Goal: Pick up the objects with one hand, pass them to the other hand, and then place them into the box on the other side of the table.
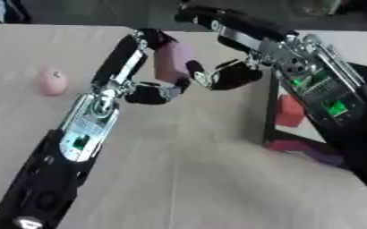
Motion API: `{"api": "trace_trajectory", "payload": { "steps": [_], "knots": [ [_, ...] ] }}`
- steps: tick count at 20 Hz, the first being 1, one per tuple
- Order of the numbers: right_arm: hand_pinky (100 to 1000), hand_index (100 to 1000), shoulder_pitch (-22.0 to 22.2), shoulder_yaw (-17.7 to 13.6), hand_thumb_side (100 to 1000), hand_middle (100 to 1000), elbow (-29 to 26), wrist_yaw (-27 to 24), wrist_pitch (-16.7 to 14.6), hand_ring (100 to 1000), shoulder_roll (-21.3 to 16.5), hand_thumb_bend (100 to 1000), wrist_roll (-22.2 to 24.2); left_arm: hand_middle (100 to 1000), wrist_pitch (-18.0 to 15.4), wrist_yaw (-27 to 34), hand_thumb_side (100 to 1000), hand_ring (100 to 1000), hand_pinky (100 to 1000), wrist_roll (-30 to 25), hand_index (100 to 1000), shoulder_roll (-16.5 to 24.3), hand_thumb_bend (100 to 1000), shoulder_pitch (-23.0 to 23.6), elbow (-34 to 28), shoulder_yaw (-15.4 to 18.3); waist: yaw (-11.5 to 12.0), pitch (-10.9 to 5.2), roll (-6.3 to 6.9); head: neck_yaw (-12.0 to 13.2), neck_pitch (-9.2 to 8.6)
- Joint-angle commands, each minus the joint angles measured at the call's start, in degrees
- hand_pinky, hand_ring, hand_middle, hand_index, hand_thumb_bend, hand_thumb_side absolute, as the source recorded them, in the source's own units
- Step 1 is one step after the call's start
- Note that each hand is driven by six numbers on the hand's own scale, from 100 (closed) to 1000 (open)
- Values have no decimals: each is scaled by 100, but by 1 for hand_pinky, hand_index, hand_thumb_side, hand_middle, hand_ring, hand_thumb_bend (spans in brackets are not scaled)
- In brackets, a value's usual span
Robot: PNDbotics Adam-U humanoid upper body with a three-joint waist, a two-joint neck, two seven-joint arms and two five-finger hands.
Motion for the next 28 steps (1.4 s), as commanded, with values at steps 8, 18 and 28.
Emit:
{"api": "trace_trajectory", "payload": {
  "steps": [8, 18, 28],
  "knots": [
    [1000, 1000, -74, -13, 435, 987, 230, -643, 34, 1000, -18, 100, 337, 510, -115, -9, 100, 613, 730, 71, 531, 15, 121, -114, -121, -35, 0, -146, -40, -30, 33],
    [1000, 1000, -70, 4, 513, 955, 512, -801, -39, 1000, 29, 100, 531, 510, -245, 3, 100, 613, 731, 117, 530, -4, 123, -115, -124, -43, 11, -138, -46, -39, 33],
    [1000, 1000, -55, 52, 581, 932, 558, -861, -37, 1000, 38, 100, 675, 507, -248, -67, 100, 611, 728, 134, 529, -40, 134, -139, -81, -26, -2, -125, -51, -20, 33]
  ]
}}
